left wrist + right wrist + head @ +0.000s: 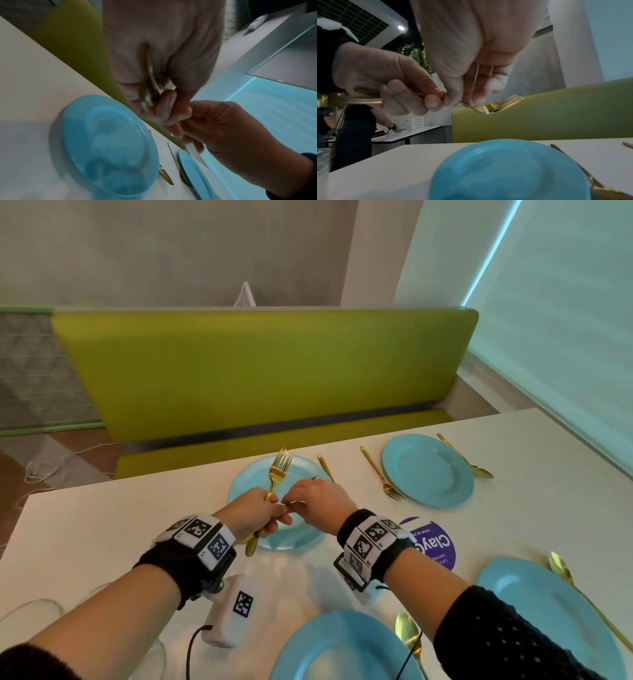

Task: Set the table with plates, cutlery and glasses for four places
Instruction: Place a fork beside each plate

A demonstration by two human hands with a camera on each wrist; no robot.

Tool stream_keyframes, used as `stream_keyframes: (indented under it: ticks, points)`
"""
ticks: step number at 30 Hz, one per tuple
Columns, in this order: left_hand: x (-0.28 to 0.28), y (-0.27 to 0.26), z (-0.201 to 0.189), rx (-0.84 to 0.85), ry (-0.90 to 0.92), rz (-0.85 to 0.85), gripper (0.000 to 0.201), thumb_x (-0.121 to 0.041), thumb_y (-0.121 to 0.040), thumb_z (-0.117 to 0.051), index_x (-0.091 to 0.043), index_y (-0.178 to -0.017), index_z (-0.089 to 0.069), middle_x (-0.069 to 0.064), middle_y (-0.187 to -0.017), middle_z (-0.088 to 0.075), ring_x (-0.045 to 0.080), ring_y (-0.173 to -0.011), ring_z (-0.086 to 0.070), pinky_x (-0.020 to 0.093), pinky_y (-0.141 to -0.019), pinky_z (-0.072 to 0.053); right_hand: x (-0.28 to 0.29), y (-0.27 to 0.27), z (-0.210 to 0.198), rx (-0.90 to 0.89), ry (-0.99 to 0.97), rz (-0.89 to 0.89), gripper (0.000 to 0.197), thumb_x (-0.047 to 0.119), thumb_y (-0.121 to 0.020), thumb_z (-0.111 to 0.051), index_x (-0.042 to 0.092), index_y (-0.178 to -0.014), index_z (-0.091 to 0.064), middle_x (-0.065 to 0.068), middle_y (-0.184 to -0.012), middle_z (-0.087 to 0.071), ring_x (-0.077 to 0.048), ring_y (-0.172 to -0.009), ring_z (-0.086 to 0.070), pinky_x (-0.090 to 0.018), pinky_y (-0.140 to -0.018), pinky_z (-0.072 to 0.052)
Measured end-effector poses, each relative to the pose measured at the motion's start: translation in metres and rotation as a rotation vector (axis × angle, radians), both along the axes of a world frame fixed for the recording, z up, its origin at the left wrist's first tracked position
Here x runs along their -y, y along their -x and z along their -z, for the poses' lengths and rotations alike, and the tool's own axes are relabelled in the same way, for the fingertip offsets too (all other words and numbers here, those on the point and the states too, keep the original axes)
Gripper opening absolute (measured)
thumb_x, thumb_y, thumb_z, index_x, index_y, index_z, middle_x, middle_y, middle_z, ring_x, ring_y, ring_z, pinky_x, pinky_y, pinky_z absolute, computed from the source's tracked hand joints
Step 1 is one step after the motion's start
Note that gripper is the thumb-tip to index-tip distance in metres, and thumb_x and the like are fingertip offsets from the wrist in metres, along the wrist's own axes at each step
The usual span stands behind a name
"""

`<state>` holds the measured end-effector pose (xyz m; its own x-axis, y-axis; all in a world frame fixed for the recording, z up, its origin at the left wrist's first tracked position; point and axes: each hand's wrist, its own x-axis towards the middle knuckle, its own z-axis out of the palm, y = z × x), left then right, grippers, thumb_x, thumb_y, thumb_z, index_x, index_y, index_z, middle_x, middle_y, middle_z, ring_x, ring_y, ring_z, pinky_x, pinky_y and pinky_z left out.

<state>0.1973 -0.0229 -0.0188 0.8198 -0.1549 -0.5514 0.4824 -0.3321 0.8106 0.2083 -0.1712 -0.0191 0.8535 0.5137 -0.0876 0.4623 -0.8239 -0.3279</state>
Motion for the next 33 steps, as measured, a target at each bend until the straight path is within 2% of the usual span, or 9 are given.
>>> stream_keyframes:
  ticks: [4,8,11,16,20,23,26,30,33]
  points:
    - [-0.027,0.022,-0.014,-0.037,-0.006,0.104,0.005,-0.004,-0.095,-0.047,-0.002,-0.093,-0.052,0.010,-0.078,-0.065,0.008,-0.040,-0.046,0.016,-0.037,-0.035,-0.024,0.027,-0.011,-0.013,0.057,-0.034,0.026,0.028,-0.095,-0.050,0.022,-0.111,-0.069,-0.001,-0.112,-0.067,-0.021,-0.104,-0.060,-0.032,-0.083,-0.048]
    - [-0.054,0.034,-0.020,-0.040,-0.016,0.154,0.020,-0.013,-0.098,-0.043,-0.002,-0.088,-0.056,0.011,-0.081,-0.065,0.013,-0.052,-0.050,0.017,-0.041,-0.039,-0.047,0.040,-0.018,-0.043,0.072,-0.004,0.022,0.026,-0.091,-0.056,0.021,-0.104,-0.072,-0.003,-0.107,-0.068,-0.022,-0.102,-0.059,-0.035,-0.087,-0.049]
    - [-0.076,0.032,-0.016,-0.068,0.044,-0.018,0.030,-0.017,-0.101,-0.033,0.002,-0.095,-0.055,0.017,-0.079,-0.062,0.017,-0.054,-0.048,0.019,-0.039,-0.039,-0.057,0.041,-0.016,-0.069,0.025,0.104,0.017,0.022,-0.087,-0.062,0.018,-0.099,-0.075,-0.002,-0.109,-0.066,-0.020,-0.105,-0.057,-0.032,-0.090,-0.046]
    - [-0.116,0.022,-0.010,0.008,0.044,-0.359,0.015,-0.008,-0.098,-0.030,0.000,-0.101,-0.042,0.014,-0.072,-0.055,0.019,-0.053,-0.042,0.025,-0.046,-0.033,-0.066,0.035,-0.005,-0.211,-0.198,0.490,0.018,0.020,-0.084,-0.068,0.012,-0.099,-0.074,-0.003,-0.107,-0.069,-0.017,-0.103,-0.062,-0.019,-0.084,-0.043]
    - [-0.137,0.022,-0.006,0.047,0.035,-0.383,0.015,-0.010,-0.100,-0.034,-0.002,-0.107,-0.046,0.010,-0.076,-0.055,0.017,-0.060,-0.047,0.025,-0.053,-0.039,-0.088,0.024,0.016,-0.349,-0.106,0.642,0.025,0.026,-0.087,-0.064,0.010,-0.106,-0.071,-0.006,-0.112,-0.069,-0.021,-0.106,-0.063,-0.026,-0.093,-0.049]
    - [-0.143,0.024,-0.006,0.081,0.022,-0.338,0.017,-0.013,-0.101,-0.036,-0.004,-0.107,-0.050,0.007,-0.079,-0.056,0.016,-0.065,-0.052,0.025,-0.060,-0.045,-0.114,0.021,0.026,-0.405,-0.065,0.698,0.037,0.032,-0.097,-0.045,0.008,-0.119,-0.062,-0.007,-0.114,-0.064,-0.023,-0.111,-0.058,-0.028,-0.096,-0.045]
    - [-0.147,0.021,-0.005,0.081,0.029,-0.331,0.018,-0.014,-0.101,-0.037,-0.004,-0.108,-0.050,0.007,-0.079,-0.057,0.016,-0.066,-0.053,0.025,-0.063,-0.047,-0.139,0.019,0.035,-0.412,0.052,0.643,0.045,0.039,-0.100,-0.035,0.003,-0.113,-0.059,-0.005,-0.103,-0.062,-0.023,-0.107,-0.057,-0.027,-0.089,-0.044]
    - [-0.149,0.017,-0.004,0.078,0.054,-0.346,0.018,-0.014,-0.100,-0.037,-0.004,-0.109,-0.050,0.006,-0.077,-0.057,0.015,-0.064,-0.053,0.024,-0.062,-0.048,-0.159,0.005,0.066,-0.477,0.157,0.624,0.045,0.040,-0.091,-0.054,0.006,-0.120,-0.060,-0.008,-0.105,-0.059,-0.022,-0.107,-0.059,-0.022,-0.067,-0.040]
    - [-0.152,0.014,-0.005,0.088,0.066,-0.353,0.015,-0.013,-0.101,-0.037,-0.005,-0.106,-0.049,0.006,-0.077,-0.057,0.014,-0.063,-0.053,0.023,-0.060,-0.047,-0.167,0.000,0.076,-0.466,0.212,0.606,0.046,0.040,-0.090,-0.056,0.006,-0.120,-0.059,-0.006,-0.103,-0.058,-0.020,-0.106,-0.059,-0.022,-0.066,-0.039]
